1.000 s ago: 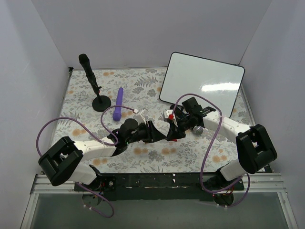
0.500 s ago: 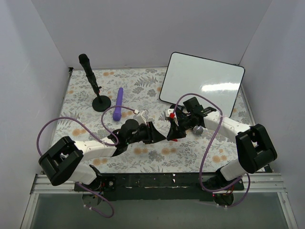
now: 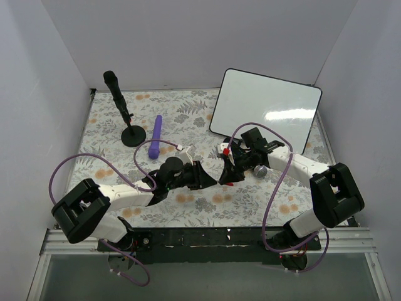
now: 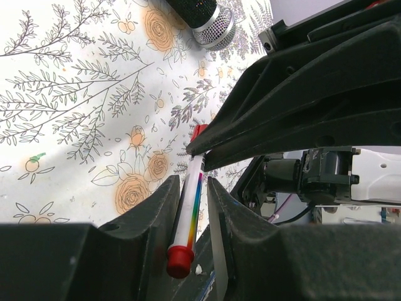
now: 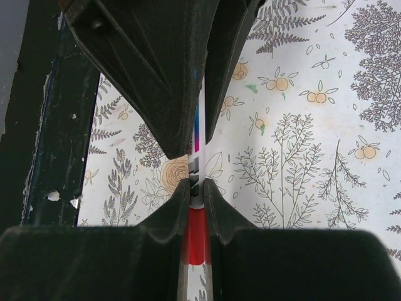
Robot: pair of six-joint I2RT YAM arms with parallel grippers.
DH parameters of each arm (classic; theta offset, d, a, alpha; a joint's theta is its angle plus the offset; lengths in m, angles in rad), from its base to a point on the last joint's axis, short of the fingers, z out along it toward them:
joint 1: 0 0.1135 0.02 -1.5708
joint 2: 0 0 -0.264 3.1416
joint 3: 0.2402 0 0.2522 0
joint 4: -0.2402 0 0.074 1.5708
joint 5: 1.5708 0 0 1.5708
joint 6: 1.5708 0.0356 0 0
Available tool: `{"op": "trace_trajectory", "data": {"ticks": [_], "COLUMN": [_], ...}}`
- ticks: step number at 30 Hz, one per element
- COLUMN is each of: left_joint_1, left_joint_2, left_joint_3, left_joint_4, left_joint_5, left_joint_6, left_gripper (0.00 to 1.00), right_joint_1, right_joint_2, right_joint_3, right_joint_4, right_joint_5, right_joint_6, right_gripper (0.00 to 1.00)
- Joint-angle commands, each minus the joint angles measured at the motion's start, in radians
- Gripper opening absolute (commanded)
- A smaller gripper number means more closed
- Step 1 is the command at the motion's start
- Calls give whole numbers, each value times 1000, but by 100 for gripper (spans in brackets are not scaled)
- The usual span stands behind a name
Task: Write a sentence on the whiteboard
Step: Pass from the right arm to the left
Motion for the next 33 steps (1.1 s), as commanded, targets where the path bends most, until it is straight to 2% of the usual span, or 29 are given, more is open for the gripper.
{"op": "trace_trajectory", "data": {"ticks": [1, 24, 28, 33], "left_joint_1": [-12, -13, -12, -12], "left_joint_2": [-6, 14, 19, 17], "left_joint_3": [27, 42, 44, 41], "left_joint_4": [10, 25, 28, 31], "left_joint_5": [-19, -48, -41, -39], "left_joint_6": [10, 4, 7, 6], "left_gripper": [25, 24, 17, 3], "right_joint_1": [-4, -2, 0, -2], "right_joint_2": [11, 14, 17, 17], "right_joint_3": [-7, -10, -7, -9], "right_joint_4": [26, 19, 18, 18], "right_joint_5": [-26, -31, -29, -29], "right_joint_6": [3, -12, -12, -12], "right_gripper": [1, 2, 2, 3]}}
